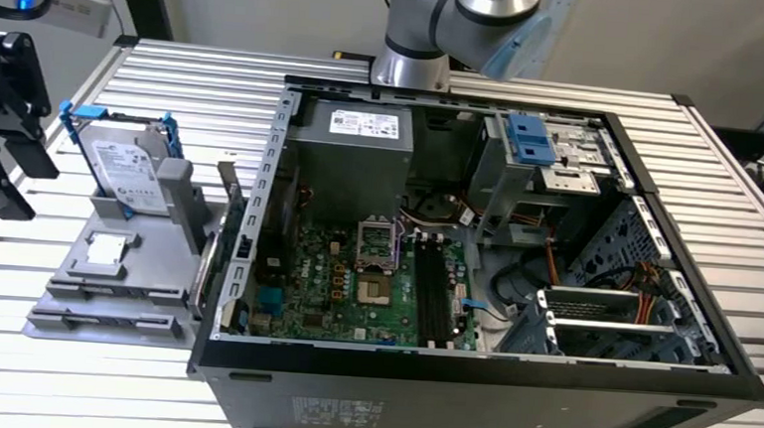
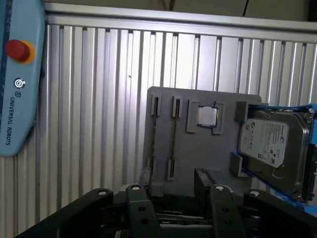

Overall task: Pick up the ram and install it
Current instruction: 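Pick up the ram and move it above insertion slot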

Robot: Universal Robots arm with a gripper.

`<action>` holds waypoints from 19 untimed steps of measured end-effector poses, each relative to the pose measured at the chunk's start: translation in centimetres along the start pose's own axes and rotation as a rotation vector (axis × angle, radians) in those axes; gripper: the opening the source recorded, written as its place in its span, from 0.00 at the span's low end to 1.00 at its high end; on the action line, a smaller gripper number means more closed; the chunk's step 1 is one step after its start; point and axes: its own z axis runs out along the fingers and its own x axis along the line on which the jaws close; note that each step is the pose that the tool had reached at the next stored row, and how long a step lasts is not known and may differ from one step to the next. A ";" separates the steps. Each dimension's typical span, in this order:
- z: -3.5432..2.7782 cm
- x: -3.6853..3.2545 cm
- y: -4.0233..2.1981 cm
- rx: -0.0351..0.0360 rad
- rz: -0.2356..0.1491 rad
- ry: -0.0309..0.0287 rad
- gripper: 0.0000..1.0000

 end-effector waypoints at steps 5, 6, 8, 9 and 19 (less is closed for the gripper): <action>0.67 0.02 -0.01 -0.0065 0.011 -0.0004 1.00; 0.81 0.03 -0.01 -0.0074 0.013 -0.0005 1.00; 1.09 0.03 -0.01 -0.0075 0.013 -0.0006 1.00; 1.24 0.04 -0.02 -0.0075 0.013 -0.0006 1.00; 2.99 0.10 -0.05 -0.0074 0.013 -0.0006 1.00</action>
